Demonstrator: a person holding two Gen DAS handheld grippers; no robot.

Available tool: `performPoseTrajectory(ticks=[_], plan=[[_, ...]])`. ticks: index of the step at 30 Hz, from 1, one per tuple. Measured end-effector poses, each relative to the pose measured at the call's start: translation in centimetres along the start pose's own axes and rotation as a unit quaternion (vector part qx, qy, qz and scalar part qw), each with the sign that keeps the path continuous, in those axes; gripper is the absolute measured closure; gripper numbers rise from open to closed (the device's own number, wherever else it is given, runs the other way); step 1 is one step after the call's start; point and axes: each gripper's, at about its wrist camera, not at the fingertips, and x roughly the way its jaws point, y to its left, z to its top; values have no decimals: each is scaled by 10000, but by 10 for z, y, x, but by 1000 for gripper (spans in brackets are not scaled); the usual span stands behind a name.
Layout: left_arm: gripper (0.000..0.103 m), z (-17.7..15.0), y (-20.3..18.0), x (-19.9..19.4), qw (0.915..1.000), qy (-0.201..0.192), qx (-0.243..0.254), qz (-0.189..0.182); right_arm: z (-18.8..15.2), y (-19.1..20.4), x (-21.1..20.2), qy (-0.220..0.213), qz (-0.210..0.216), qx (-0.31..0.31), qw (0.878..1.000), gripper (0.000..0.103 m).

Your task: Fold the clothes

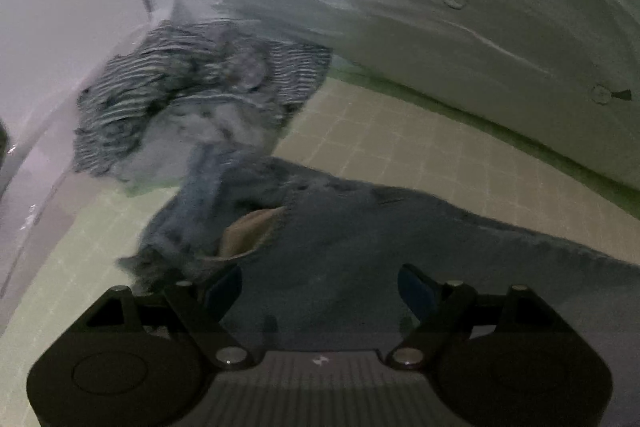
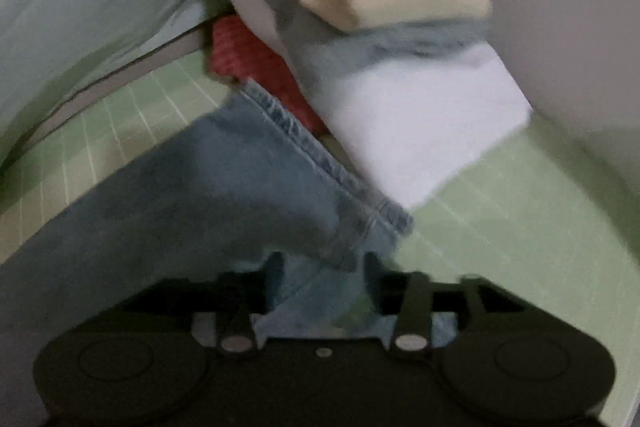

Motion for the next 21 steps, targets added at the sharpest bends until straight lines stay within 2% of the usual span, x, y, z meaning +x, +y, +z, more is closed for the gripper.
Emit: performPoseTrajectory(ticks=[3, 6, 9, 15, 21], plan=[[16, -13, 24, -11, 9997, 113, -222, 86, -20, -13, -15, 95, 170, 323, 9993, 30], [16, -30, 47, -25, 9987, 164, -475, 117, -51, -15, -39, 199, 318, 159, 9992, 24], [15, -50, 61, -41, 9980, 167, -604, 60, -82, -20, -62, 182, 220, -164, 9995, 18], [15, -95, 65, -70, 9984, 296, -459, -161, -140, -47, -93, 256, -101, -543, 9981, 16], [15, -127, 58, -98, 9986, 354, -228, -329, -170, -74, -106, 208, -103, -588, 9980, 12]])
